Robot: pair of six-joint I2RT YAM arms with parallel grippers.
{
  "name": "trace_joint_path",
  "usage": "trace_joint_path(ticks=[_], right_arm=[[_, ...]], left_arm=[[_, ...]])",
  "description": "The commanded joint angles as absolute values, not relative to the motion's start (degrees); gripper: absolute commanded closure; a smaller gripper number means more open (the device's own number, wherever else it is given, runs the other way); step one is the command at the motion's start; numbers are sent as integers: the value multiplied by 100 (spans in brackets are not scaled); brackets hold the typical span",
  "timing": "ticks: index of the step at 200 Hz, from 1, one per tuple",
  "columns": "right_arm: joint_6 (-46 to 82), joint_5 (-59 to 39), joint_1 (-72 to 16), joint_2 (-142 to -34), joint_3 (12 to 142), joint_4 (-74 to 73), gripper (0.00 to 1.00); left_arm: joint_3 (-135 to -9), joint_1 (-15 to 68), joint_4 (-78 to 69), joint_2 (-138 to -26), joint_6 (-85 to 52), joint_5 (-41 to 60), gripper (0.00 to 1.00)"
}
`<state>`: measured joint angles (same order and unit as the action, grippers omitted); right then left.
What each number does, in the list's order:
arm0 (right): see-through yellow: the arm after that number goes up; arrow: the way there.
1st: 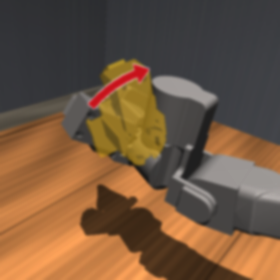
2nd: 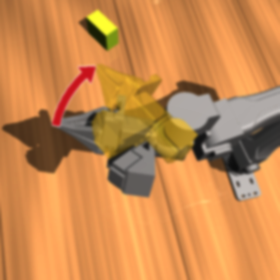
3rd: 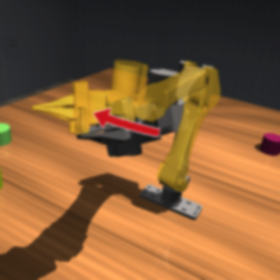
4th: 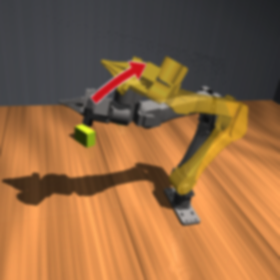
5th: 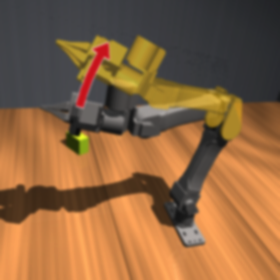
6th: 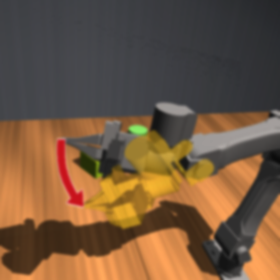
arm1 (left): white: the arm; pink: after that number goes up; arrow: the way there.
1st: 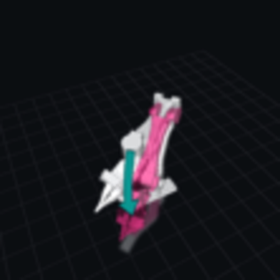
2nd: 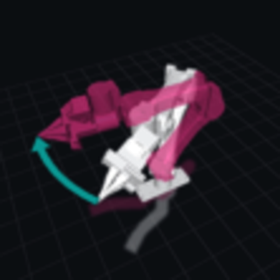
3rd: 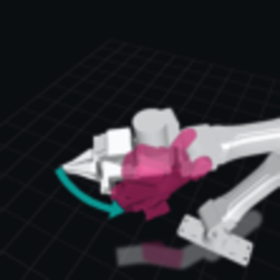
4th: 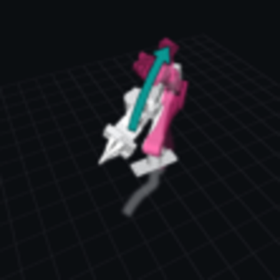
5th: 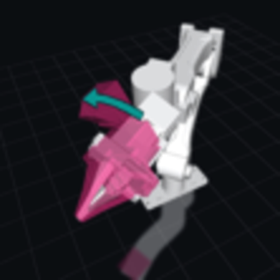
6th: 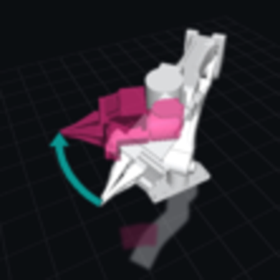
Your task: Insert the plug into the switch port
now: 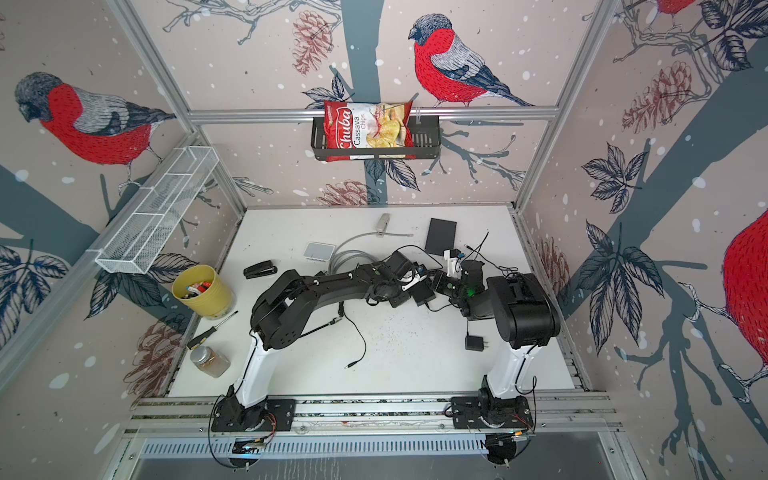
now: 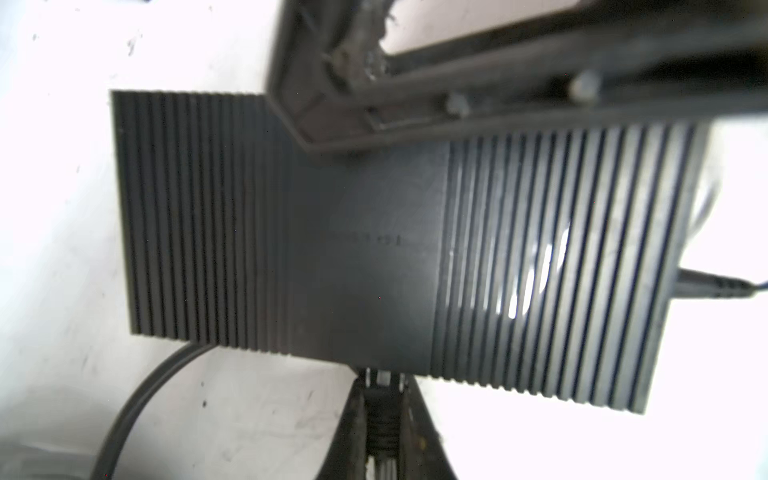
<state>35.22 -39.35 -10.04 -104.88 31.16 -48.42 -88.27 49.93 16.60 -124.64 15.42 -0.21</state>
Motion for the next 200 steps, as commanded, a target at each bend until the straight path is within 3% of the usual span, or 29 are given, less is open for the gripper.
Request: trace_joint_path(ticks=[1,44,82,174,200], right_arm=[[3905,-5666,-1168,-10548,2947,-4244,72],[3785,-5729,-1279,-10412,2936,-4079,72],[3638,-5736,-1486,-10421,2906,-3946,72],[4117,-5989,-1696,-10573,2769,-4675,72],[3871,-5648,-1559,-10580,2831,-4110,72]], left_arm=[[-8932,5009,-552,-12497,1627,333,98],[-9811,5084,419,-12982,2076,990,98],[-10028,5080,274,-13099,2260,1286,99],[-10962,5076,261,-13643,2102,1344,100],[-10888,5078,440,-13641,2127,1255,97]])
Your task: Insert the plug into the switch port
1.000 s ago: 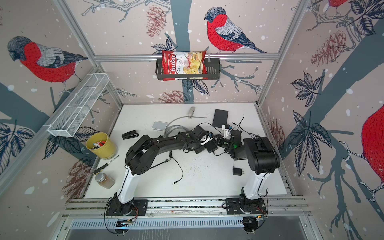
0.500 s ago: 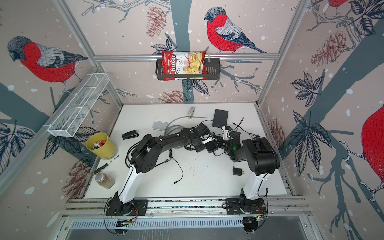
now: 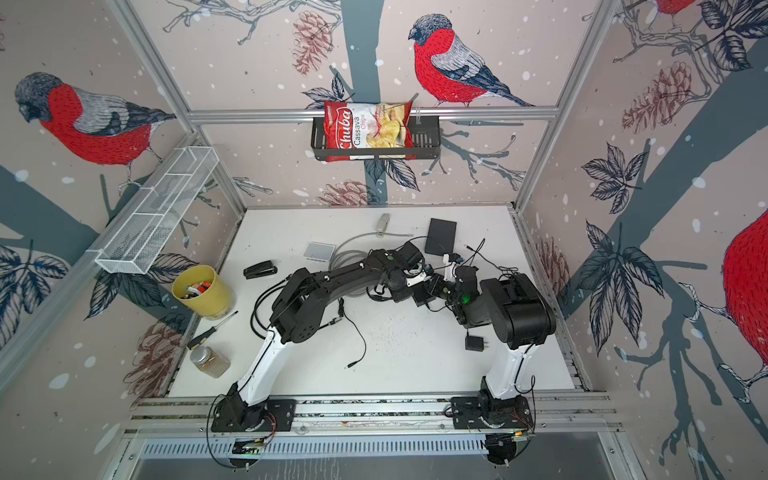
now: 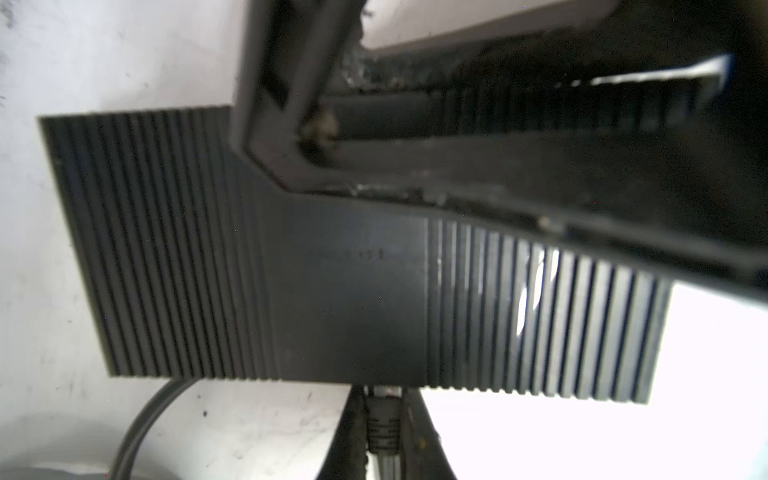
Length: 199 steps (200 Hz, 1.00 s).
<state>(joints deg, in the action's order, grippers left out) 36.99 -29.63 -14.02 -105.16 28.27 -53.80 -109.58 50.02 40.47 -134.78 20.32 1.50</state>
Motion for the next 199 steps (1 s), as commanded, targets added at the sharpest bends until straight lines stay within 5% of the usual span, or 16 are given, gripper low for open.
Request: trace_joint_path(ticks=[1,82,147,199], right_arm=[[3856,-5619,-1540,-10585,2835,-4081,72],[3651,-4296,-620,-10737,3167,-2841,71],[3403,-3966,-513,-10505,3338,-2339,70],[3271,-3832,-453,-10351,3506,-2047,69]], left_arm=[[-10867,5075,444,-13632,2127,1252,97],[-9308,5048,1072,-12777,2189,384,78],[-8527,4772,1314,-12133,2148,466,52],[-8111,4535,1437,-11752,2155,978,48]])
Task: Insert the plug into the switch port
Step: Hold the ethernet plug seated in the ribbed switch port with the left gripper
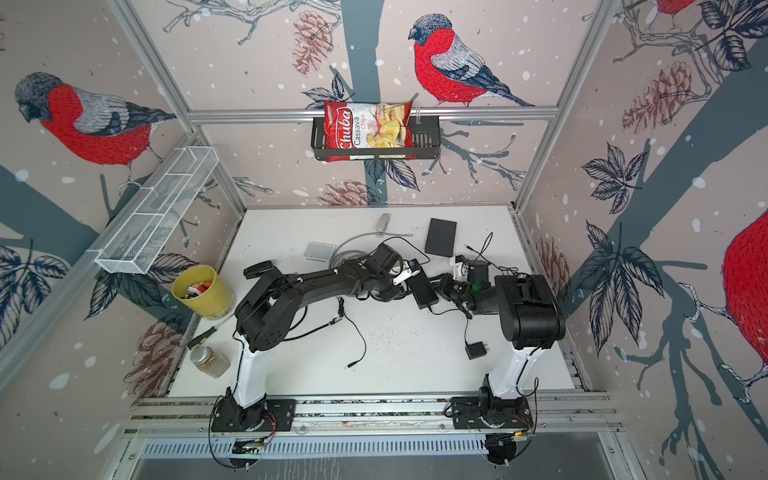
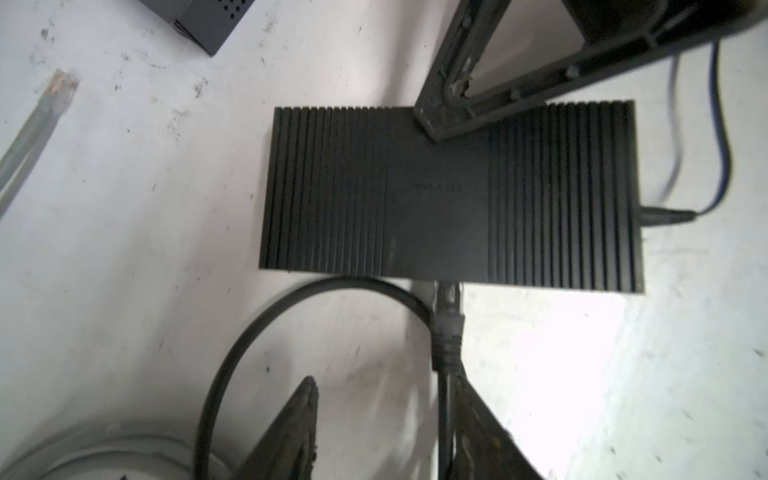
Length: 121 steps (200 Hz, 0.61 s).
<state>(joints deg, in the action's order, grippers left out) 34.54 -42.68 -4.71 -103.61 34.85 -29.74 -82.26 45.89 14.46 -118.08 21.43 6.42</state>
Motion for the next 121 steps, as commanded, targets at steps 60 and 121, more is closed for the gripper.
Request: trace_joint_path(ticks=[60,121], right_arm=[[3225,-3888,-463,-10196,3499,-1980,69],[2836,-4154,-838,-10089,3612,-1645,69]], left_arm=[[-8411,4578,1624,-12219,2117,1248,55],[-8698,4572,1664,-12566,2137,1510,89]])
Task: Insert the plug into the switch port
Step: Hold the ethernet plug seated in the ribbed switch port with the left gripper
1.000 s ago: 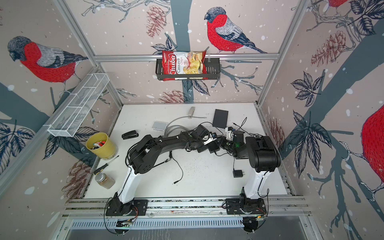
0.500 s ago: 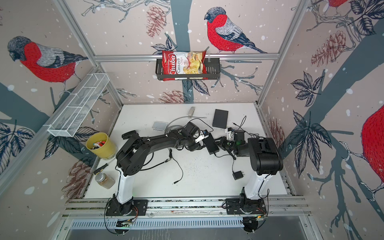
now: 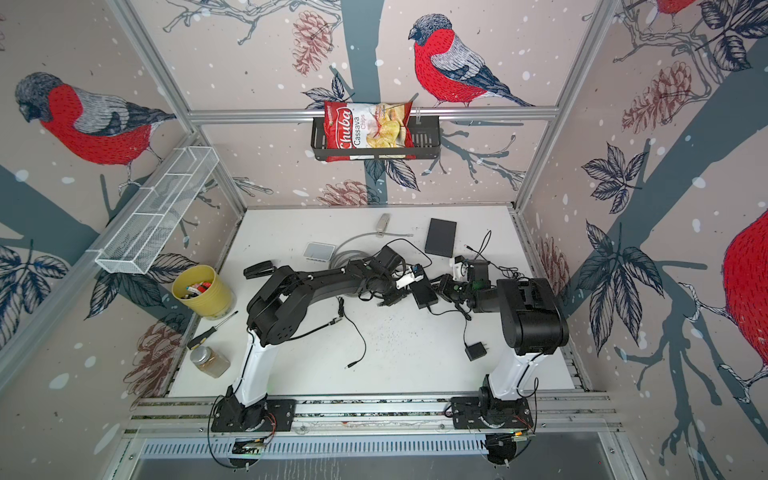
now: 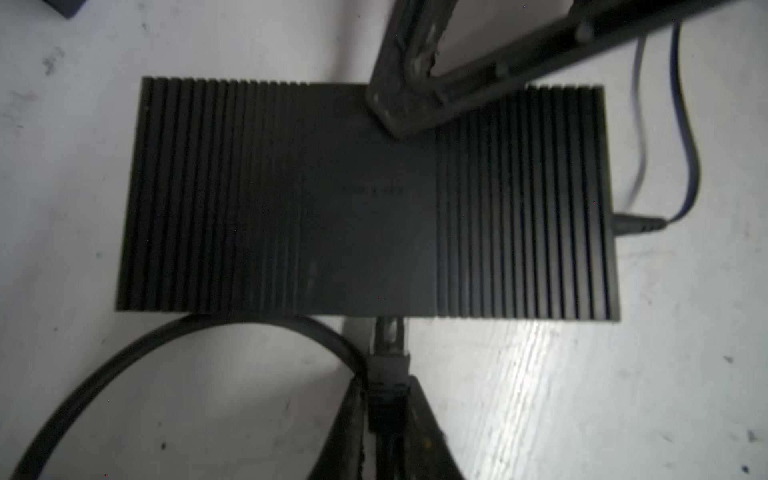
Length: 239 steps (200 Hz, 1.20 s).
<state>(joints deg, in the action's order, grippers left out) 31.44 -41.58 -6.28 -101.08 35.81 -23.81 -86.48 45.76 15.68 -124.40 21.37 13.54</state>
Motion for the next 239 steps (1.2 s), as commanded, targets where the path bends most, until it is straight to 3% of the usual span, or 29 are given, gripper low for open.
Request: trace_joint_path(ticks=[1,40,183,206,239], right_arm=[[2833,-4155,-854,-10090,3612,-1644,69],[2573,-4220,-1136,-10098,3639,-1370,69],[3162,-5023,-1523,-9896,3256,-2088,70],[3136,-4800,-1094,-9771,3232,-1819,69],[2772,-3704,-381,-9380,3619,-680,64]], left_arm=[[-8704,4571,1663,-12571,2136,1511,90],[-8965,4570,1694,-12688,2254,1689,100],[-10187,4676,1781,-13334,2623,2632,100],[-10089,4675,1824,-13259,2602,2468,100],[-9637,4717,1877,-12980,2597,2333,100]])
